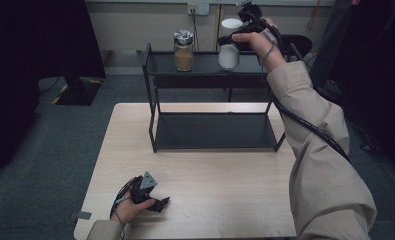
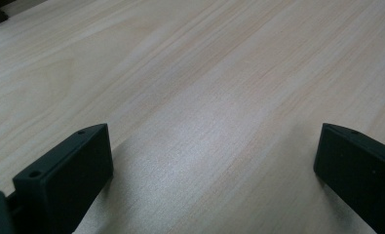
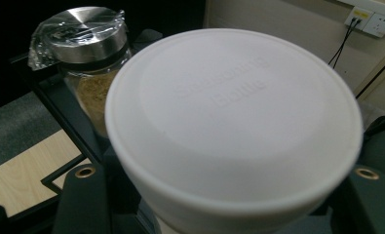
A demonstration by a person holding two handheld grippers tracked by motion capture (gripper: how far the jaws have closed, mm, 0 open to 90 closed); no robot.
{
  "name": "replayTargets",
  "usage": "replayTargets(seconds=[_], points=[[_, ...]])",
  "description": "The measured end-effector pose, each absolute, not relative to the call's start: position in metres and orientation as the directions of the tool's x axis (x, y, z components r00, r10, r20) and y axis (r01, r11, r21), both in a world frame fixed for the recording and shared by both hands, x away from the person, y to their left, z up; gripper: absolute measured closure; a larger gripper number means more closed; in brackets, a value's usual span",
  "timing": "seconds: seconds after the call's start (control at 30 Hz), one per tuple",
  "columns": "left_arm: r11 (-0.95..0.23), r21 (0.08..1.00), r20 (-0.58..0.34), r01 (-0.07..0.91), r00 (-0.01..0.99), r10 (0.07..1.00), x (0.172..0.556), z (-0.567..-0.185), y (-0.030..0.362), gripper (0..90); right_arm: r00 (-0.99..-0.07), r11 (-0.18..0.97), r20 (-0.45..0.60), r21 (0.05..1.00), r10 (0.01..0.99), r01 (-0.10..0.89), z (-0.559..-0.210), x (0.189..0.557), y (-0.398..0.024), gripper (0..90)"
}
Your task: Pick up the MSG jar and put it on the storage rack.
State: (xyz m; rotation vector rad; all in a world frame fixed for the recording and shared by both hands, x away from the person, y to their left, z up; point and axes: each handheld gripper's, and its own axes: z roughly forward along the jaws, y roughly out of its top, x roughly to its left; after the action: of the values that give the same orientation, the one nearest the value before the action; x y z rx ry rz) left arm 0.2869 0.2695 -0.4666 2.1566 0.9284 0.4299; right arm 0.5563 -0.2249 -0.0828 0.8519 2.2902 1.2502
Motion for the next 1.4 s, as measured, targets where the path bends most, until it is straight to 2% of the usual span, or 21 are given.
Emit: replayTargets(seconds=[0.5, 1.27, 1.4], points=[[-0.467, 0.740, 0.015, 0.484, 0.682, 0.731, 0.287, -0.467, 0.270, 0.0, -0.709, 0.392, -0.037, 0.852, 0.704, 0.345, -0.093, 0.573, -0.222, 34.8], [-0.467, 0.740, 0.015, 0.484, 0.683, 0.731, 0.287, -0.467, 0.270, 0.0, -0.698, 0.361, -0.027, 0.869, 0.716, 0.337, -0.101, 0.569, -0.226, 34.2], [-0.467, 0.739, 0.015, 0.485, 0.682, 0.731, 0.287, -0.466, 0.269, 0.0, -0.698, 0.357, -0.030, 0.875, 0.716, 0.329, -0.103, 0.567, -0.226, 31.1]])
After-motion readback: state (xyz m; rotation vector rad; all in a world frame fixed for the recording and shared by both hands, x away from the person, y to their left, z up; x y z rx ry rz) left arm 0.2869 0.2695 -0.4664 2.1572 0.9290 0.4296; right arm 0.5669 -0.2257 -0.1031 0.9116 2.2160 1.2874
